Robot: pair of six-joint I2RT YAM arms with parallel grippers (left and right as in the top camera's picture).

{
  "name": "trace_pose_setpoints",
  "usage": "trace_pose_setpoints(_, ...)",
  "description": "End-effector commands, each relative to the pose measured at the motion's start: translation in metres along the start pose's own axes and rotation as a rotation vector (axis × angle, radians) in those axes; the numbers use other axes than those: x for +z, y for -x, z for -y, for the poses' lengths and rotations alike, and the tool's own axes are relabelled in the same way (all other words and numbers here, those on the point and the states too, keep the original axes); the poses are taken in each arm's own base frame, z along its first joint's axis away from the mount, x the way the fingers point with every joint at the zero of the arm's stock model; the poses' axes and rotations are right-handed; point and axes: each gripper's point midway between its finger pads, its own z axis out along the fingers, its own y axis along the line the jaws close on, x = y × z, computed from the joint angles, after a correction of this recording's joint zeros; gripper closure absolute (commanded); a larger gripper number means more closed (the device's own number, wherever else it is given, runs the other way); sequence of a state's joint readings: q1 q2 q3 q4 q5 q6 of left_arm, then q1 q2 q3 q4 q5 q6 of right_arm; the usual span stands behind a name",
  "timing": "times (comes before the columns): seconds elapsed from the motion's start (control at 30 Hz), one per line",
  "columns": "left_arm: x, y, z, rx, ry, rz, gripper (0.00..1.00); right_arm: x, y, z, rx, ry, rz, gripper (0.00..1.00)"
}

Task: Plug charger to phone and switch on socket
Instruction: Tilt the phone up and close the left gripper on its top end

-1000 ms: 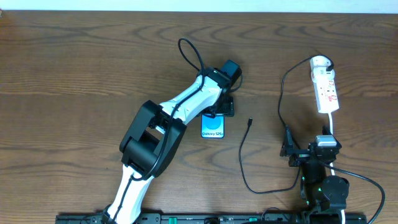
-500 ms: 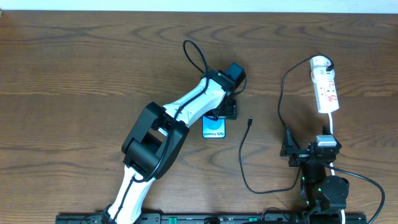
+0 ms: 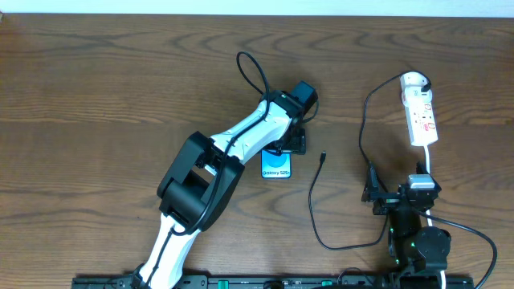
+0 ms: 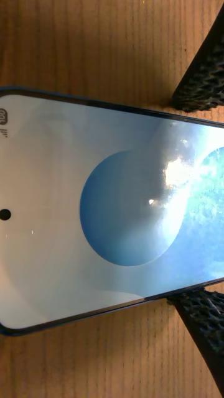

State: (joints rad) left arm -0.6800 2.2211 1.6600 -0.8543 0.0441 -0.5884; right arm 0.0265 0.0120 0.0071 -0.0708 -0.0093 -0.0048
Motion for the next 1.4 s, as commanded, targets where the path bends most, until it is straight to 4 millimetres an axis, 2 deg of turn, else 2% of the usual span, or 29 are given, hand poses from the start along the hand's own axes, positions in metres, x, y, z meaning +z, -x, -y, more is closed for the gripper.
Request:
trace_pose_setpoints(0.0,0.0205,-0.0091,-0.0067,-0.006,0.043,-0.036,0.10,-0.0003,-0.0005,-0.0008,0.010,0.002,0.000,0.01)
trace_pose_setpoints(0.37,0.0204,-0.0064,-0.0102,-0.005,0.063,-0.020,0.10,-0.0003,-0.0005,-0.0008,0.010,0.002,0.000,0.01)
trace_pose_setpoints(0.47,0.0204,-0.0061,-0.0106,-0.006,0.063,-0.020,0.12,-0.0002,-0.0008,-0.0008,0.010,0.002,-0.001,0.01)
trace_pose_setpoints(0.6,0.0204,-0.0061,-0.0107,-0.006,0.064,-0.020,0.20,-0.0002,-0.0008,-0.0008,0.010,0.002,-0.001,0.01)
trace_pose_setpoints(1.2,0.0195,-0.0035,-0.0125,-0.006,0.076,-0.007,0.21,-0.0002,-0.0007,-0.0008,0.010,0.002,0.000,0.01)
trace_pose_setpoints(1.37,0.0119,-0.0013,-0.0114,-0.007,0.074,-0.003,0.20,-0.0003,-0.0005,-0.0008,0.010,0.002,0.000,0.01)
